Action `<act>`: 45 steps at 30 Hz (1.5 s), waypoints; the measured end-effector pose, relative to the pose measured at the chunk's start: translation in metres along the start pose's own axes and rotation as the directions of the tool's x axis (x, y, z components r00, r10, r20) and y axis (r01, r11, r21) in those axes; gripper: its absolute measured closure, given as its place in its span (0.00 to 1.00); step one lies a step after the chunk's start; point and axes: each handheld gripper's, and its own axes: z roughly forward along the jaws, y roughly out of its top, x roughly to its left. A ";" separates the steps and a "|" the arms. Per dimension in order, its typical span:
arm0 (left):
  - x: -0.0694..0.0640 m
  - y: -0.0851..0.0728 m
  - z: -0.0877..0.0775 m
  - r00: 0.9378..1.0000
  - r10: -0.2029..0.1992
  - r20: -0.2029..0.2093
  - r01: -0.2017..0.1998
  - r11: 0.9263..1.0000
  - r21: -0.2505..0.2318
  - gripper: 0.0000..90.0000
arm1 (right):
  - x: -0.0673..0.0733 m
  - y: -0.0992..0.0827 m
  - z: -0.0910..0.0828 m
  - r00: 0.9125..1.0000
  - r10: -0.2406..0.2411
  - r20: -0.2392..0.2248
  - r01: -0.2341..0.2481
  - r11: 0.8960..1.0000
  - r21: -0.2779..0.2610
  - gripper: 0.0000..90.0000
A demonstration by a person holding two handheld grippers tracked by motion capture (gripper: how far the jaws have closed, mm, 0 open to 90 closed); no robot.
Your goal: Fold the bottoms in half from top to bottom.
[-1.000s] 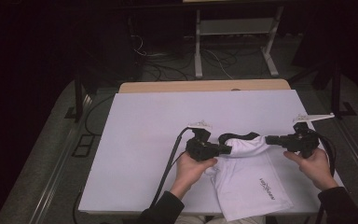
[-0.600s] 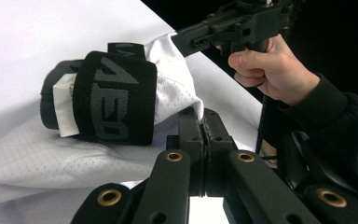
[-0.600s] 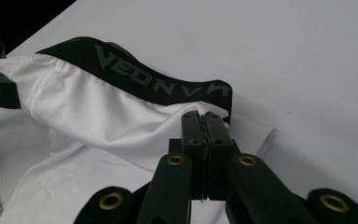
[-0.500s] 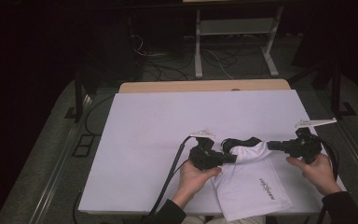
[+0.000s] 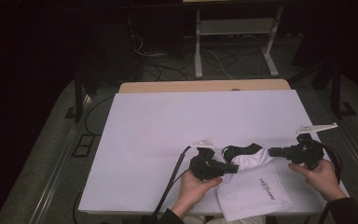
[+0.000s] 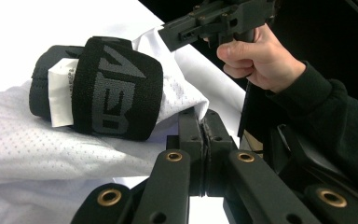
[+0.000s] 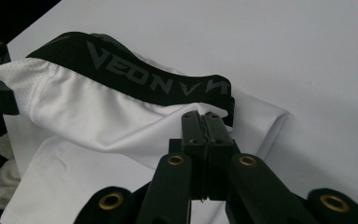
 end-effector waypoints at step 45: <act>-0.006 -0.051 0.015 0.998 -0.067 0.017 0.067 0.998 -0.002 0.97 | 0.001 -0.026 0.002 0.999 0.017 -0.030 -0.014 0.994 0.108 0.96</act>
